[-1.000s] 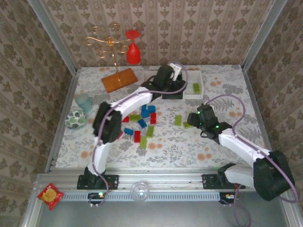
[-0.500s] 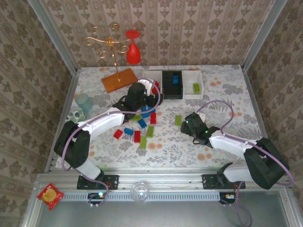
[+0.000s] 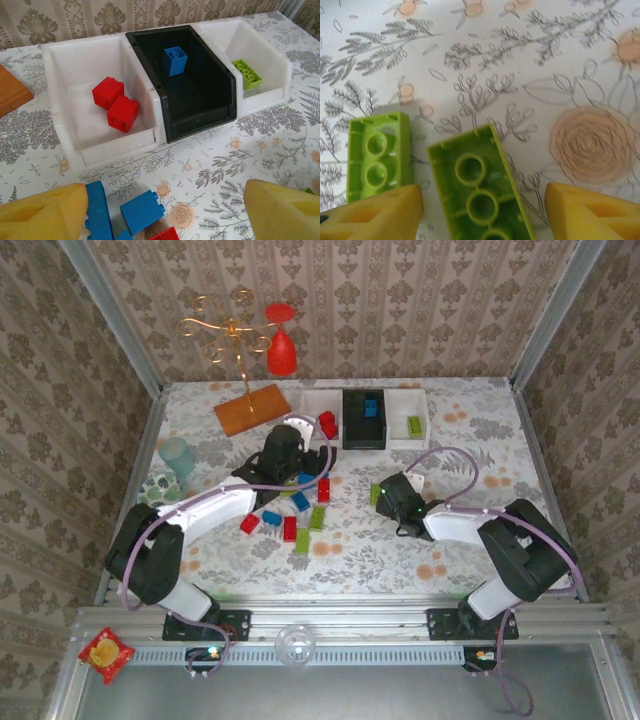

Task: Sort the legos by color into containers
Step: Pick up the lego from the center of the table.

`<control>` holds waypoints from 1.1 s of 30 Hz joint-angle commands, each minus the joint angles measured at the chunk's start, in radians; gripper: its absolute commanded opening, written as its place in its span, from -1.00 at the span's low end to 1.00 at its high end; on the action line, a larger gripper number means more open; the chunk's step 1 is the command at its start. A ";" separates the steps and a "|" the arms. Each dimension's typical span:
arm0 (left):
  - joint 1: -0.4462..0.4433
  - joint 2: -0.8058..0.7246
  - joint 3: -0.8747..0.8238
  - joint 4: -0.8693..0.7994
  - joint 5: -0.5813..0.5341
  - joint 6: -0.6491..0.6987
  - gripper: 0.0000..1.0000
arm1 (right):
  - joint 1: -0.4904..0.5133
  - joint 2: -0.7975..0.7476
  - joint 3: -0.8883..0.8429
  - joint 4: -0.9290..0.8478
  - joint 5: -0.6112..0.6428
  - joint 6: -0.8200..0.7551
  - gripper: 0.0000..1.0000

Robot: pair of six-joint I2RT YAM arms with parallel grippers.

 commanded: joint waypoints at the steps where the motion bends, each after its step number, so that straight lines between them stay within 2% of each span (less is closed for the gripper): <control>1: 0.001 -0.037 -0.021 0.020 -0.016 -0.014 0.66 | -0.018 0.046 0.046 0.056 0.047 -0.025 0.33; 5: 0.003 -0.045 -0.033 0.018 -0.016 -0.013 0.66 | -0.040 0.065 0.073 0.037 0.040 -0.035 0.17; 12: 0.005 -0.061 -0.047 0.017 -0.017 -0.014 0.66 | -0.022 0.007 0.034 -0.044 0.030 -0.063 -0.05; 22: 0.008 -0.062 -0.044 0.020 -0.011 -0.014 0.67 | -0.025 0.033 0.048 -0.101 -0.007 -0.120 -0.11; 24: 0.008 -0.059 -0.045 0.018 -0.011 -0.014 0.67 | -0.027 0.034 0.050 -0.102 -0.006 -0.130 -0.19; 27: 0.011 -0.054 -0.044 0.018 -0.011 -0.017 0.67 | -0.057 0.006 0.062 -0.101 -0.022 -0.148 -0.32; 33: 0.012 -0.067 -0.050 0.016 -0.010 -0.025 0.67 | -0.163 -0.114 0.152 -0.081 -0.062 -0.197 -0.39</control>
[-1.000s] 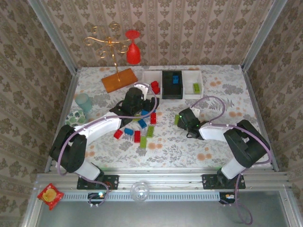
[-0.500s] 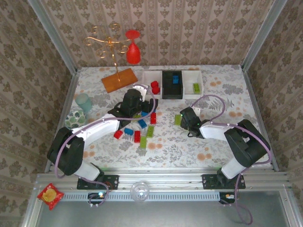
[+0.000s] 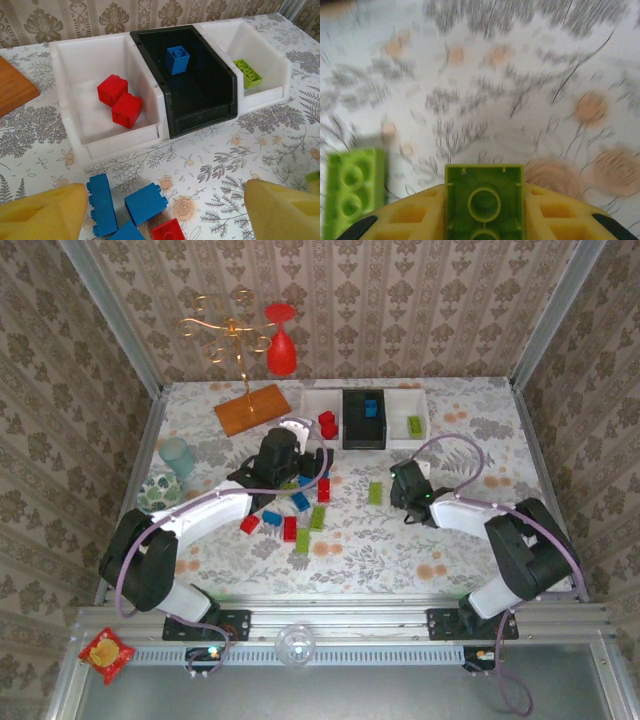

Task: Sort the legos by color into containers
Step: Pick up the lego from the center of the table, then place the lego in the container, then pick up the lego from the center of the table.

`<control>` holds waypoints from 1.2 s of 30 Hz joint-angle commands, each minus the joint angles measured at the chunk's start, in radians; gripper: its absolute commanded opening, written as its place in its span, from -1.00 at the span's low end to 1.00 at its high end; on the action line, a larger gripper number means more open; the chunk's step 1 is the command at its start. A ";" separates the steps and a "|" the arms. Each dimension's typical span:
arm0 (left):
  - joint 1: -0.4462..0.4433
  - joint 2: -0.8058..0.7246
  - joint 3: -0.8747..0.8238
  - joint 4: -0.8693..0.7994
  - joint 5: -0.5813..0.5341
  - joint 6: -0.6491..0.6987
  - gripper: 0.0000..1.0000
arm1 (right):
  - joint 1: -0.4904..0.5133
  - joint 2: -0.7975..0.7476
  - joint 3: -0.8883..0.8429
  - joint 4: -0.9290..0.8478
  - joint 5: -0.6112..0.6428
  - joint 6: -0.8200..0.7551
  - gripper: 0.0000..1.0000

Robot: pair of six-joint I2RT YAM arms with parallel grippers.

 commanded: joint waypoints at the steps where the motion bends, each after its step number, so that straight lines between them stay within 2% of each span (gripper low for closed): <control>1: 0.004 -0.029 -0.020 0.022 -0.015 -0.018 0.67 | -0.059 -0.063 0.102 0.012 -0.026 -0.044 -0.40; 5: 0.021 -0.041 -0.051 0.039 -0.020 -0.029 0.69 | -0.119 -0.016 0.214 0.048 -0.041 -0.066 -0.40; 8: 0.049 -0.054 -0.078 0.043 0.009 -0.055 0.70 | -0.163 0.073 0.315 0.073 -0.070 -0.074 -0.40; 15: 0.061 -0.109 -0.133 0.039 0.040 -0.065 0.71 | -0.235 0.420 0.663 0.013 -0.117 -0.084 -0.33; 18: 0.059 -0.134 -0.141 0.006 0.031 -0.056 0.71 | -0.249 0.539 0.804 -0.050 -0.139 -0.092 -0.26; 21: 0.062 -0.158 -0.152 -0.030 0.022 -0.039 0.73 | -0.260 0.580 0.883 -0.096 -0.151 -0.107 -0.09; 26: 0.091 -0.192 -0.192 -0.057 0.033 -0.044 0.77 | -0.262 0.479 0.844 -0.092 -0.201 -0.138 0.12; 29: 0.136 -0.200 -0.223 -0.057 0.087 -0.087 0.76 | -0.236 0.366 0.720 -0.062 -0.254 -0.137 0.16; 32: 0.156 -0.215 -0.248 -0.095 0.103 -0.096 0.76 | -0.135 0.220 0.535 -0.061 -0.251 -0.162 0.20; 36: 0.180 -0.229 -0.267 -0.162 0.109 -0.076 0.76 | 0.058 0.100 0.356 -0.137 -0.113 -0.184 0.32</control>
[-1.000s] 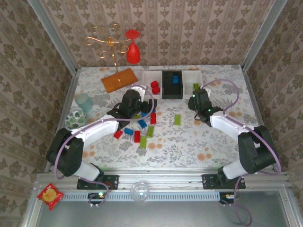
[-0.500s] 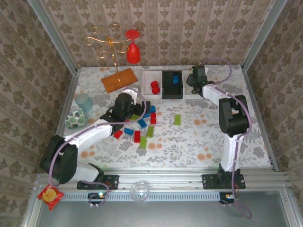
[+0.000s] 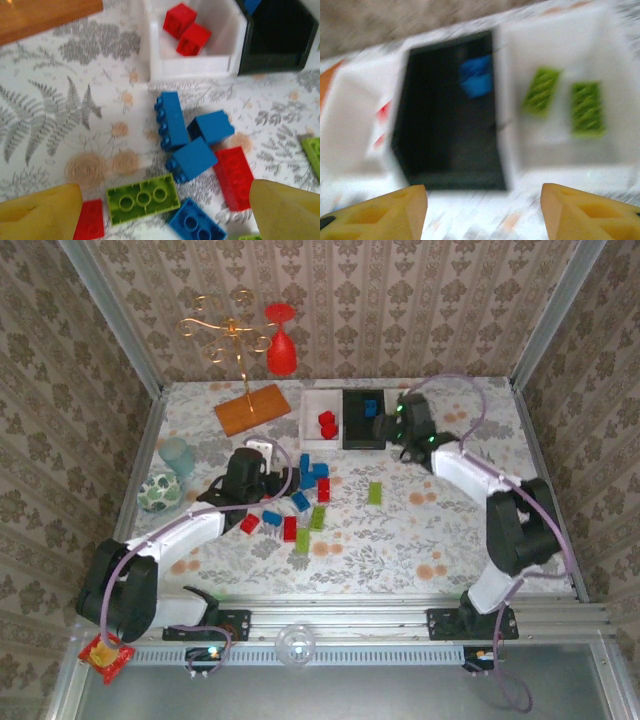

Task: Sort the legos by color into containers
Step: Pick up the lego from the center of the table.

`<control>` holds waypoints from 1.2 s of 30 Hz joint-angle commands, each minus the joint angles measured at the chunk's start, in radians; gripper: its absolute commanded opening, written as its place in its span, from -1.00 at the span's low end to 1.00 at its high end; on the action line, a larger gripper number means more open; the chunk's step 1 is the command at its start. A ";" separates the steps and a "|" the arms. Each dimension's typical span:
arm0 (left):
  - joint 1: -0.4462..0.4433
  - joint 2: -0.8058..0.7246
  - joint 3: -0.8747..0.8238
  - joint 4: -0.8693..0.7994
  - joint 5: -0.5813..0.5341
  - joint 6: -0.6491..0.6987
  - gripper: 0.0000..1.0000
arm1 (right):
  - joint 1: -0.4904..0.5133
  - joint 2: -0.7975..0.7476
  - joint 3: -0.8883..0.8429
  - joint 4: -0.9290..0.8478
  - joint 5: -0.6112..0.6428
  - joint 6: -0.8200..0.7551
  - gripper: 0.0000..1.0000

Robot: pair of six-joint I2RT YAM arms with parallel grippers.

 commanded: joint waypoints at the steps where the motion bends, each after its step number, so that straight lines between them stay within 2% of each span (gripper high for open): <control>1: 0.021 -0.036 -0.013 -0.073 0.034 -0.003 0.76 | 0.136 -0.042 -0.100 -0.118 0.120 -0.029 0.35; 4: 0.026 -0.043 -0.021 -0.059 0.046 0.006 0.76 | 0.203 -0.044 -0.139 -0.183 0.238 -0.007 0.42; 6: 0.026 -0.038 -0.023 -0.034 0.059 0.002 0.75 | 0.216 -0.026 -0.160 -0.182 0.266 0.001 0.46; 18: 0.019 0.015 -0.006 0.007 0.109 -0.015 0.74 | 0.212 0.138 -0.142 -0.169 0.210 0.048 0.44; 22: 0.014 0.018 -0.009 0.014 0.115 -0.016 0.74 | 0.207 0.169 -0.143 -0.151 0.201 0.063 0.30; 27: 0.011 0.021 -0.009 0.017 0.127 -0.018 0.74 | 0.207 0.184 -0.149 -0.129 0.199 0.070 -0.15; 30: 0.009 0.016 -0.006 0.014 0.132 -0.018 0.74 | 0.194 0.161 -0.145 -0.130 0.194 0.061 -0.33; 34: 0.005 0.006 -0.004 0.008 0.131 -0.013 0.74 | 0.123 0.027 -0.172 -0.099 0.142 0.041 -0.40; 36: 0.002 0.001 -0.003 0.008 0.129 -0.013 0.74 | 0.061 -0.052 -0.186 -0.063 0.065 0.036 -0.39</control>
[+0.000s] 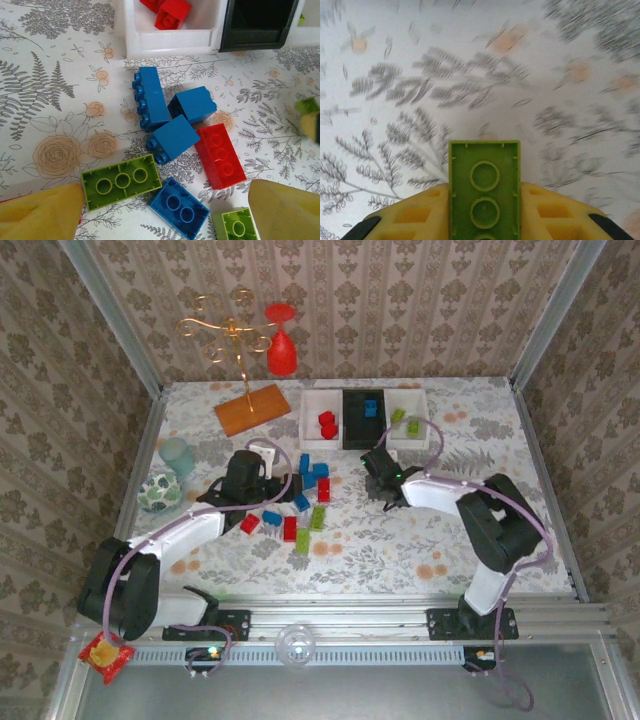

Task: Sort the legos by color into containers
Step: Pick up the lego from the center of the table, then place the lego in the container, then pick up the lego from the center of the table.

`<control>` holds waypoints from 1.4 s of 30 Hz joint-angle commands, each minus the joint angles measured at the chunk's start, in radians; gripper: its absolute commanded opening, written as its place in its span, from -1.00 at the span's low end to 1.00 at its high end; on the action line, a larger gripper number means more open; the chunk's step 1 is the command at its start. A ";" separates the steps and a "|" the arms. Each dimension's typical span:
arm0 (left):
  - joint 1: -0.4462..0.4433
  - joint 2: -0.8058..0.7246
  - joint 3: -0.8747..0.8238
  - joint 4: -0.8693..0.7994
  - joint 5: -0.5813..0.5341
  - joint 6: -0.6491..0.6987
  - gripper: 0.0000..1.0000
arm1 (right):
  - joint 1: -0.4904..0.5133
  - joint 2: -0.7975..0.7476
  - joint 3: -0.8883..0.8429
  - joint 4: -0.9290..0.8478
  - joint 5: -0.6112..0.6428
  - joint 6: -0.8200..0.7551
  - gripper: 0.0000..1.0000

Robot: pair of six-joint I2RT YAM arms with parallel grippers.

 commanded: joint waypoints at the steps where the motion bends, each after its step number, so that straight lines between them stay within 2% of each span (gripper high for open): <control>1: -0.009 -0.015 0.010 0.009 0.014 -0.011 0.74 | -0.106 -0.152 -0.016 0.082 -0.129 -0.002 -0.39; 3: -0.013 -0.016 0.009 0.011 0.011 -0.014 0.74 | -0.180 -0.162 -0.008 0.126 -0.208 0.007 -0.39; 8: -0.026 -0.011 0.012 0.015 0.009 -0.017 0.74 | -0.273 -0.049 0.147 0.099 -0.188 -0.037 -0.37; 12: -0.039 -0.009 0.016 0.014 0.005 -0.015 0.74 | -0.321 0.107 0.301 0.101 -0.176 -0.049 -0.33; 14: -0.046 -0.009 0.016 0.015 0.003 -0.015 0.74 | -0.342 0.203 0.403 0.079 -0.187 -0.052 -0.28; 16: -0.052 -0.009 0.016 0.014 0.005 -0.013 0.74 | -0.373 0.297 0.502 0.051 -0.250 -0.038 -0.21; 18: -0.058 -0.011 0.016 0.013 0.003 -0.008 0.74 | -0.393 0.335 0.548 0.052 -0.300 -0.026 -0.04; 20: -0.060 -0.012 0.014 0.011 -0.002 -0.005 0.75 | -0.395 0.327 0.559 0.056 -0.308 -0.041 0.07; 23: -0.060 -0.019 0.016 -0.001 -0.013 0.004 0.75 | -0.394 0.246 0.529 0.052 -0.315 -0.053 0.10; 25: -0.059 -0.025 0.019 -0.009 -0.022 0.013 0.75 | -0.383 0.153 0.450 0.079 -0.320 -0.053 0.11; 29: -0.046 -0.034 0.014 -0.019 -0.025 0.023 0.77 | -0.305 -0.057 0.195 0.157 -0.335 -0.034 0.14; 33: 0.012 -0.035 0.009 -0.046 0.029 0.021 0.75 | -0.125 -0.193 -0.016 0.175 -0.304 -0.053 0.16; 38: 0.087 -0.071 -0.010 -0.076 0.029 0.014 0.74 | 0.112 -0.242 -0.123 0.137 -0.191 0.021 0.24; 42: 0.113 -0.101 -0.037 -0.055 0.008 -0.008 0.74 | 0.280 -0.195 -0.124 0.099 -0.075 0.114 0.34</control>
